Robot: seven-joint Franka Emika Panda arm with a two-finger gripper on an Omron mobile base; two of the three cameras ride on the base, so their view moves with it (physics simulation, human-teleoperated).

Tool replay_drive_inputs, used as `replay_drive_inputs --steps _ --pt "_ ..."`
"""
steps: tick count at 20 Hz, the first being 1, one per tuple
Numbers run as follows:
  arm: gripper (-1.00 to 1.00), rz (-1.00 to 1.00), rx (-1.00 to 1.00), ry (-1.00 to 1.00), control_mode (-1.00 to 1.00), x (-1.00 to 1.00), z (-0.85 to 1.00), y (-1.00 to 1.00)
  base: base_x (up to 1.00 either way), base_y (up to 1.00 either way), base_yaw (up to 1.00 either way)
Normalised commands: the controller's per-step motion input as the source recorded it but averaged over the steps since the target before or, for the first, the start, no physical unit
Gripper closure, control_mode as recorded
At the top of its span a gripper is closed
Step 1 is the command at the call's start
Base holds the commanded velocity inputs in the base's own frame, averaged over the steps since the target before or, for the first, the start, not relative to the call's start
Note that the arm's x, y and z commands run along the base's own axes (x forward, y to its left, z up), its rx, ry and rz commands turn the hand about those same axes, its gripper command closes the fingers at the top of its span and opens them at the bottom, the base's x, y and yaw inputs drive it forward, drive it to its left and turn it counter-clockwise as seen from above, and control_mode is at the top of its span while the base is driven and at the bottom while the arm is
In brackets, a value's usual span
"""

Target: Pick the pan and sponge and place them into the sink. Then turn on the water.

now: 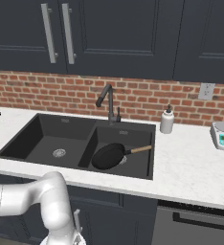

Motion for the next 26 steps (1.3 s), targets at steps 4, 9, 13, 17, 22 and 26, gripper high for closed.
replay_drive_inputs --steps 4,9,13,17,22,26 --pt "-1.00 0.00 0.00 0.00 -1.00 0.00 -0.16 0.00 0.00 0.00 0.00" --pt "-1.00 0.00 -0.04 0.00 -1.00 0.00 -0.01 0.00 0.00 0.00 0.00" --pt "-1.00 -0.03 -0.06 0.00 -1.00 0.00 0.00 0.00 0.00 0.00 0.00" --pt "-1.00 -0.04 -0.06 0.01 -1.00 0.00 -0.08 0.00 0.00 0.00 0.00" --pt "-1.00 -0.03 -0.02 0.00 -1.00 0.00 -0.09 -0.02 0.00 0.00 0.00" --pt "-1.00 -0.02 0.00 0.00 -1.00 0.00 -0.01 -0.10 0.00 0.00 0.00"
